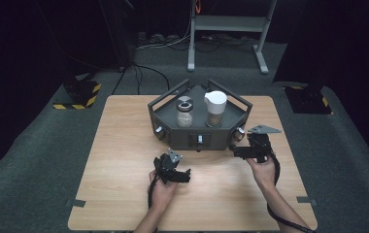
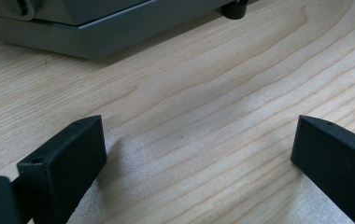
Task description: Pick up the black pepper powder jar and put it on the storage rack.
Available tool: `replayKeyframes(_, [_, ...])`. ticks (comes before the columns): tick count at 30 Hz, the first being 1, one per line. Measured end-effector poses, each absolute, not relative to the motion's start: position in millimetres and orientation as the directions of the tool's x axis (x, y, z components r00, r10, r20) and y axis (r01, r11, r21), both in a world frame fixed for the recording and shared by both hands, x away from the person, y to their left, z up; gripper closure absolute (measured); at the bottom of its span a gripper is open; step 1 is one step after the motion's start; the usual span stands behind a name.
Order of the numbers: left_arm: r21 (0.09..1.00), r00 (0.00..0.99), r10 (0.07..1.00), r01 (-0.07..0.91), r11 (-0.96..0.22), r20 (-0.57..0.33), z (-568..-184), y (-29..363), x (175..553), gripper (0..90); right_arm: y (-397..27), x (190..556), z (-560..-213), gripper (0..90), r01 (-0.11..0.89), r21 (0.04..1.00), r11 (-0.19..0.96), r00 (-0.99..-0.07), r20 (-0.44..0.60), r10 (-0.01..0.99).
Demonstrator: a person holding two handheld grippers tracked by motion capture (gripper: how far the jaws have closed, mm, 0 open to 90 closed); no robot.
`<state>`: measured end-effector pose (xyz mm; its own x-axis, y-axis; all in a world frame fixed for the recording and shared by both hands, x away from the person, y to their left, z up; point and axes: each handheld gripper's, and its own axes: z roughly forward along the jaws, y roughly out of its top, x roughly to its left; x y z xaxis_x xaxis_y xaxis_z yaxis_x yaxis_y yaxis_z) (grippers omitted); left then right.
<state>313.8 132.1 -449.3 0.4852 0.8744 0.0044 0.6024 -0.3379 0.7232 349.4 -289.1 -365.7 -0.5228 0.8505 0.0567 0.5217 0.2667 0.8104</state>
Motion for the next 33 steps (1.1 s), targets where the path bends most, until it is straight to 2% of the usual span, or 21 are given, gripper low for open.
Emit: replayKeyframes(33, [0.723,0.485,0.875,0.603,-0.337,0.004,-449.3,132.1,313.8,3.3,-278.5,345.4,-403.4,10.7,0.585,0.75,0.307,-0.509,0.045,0.86])
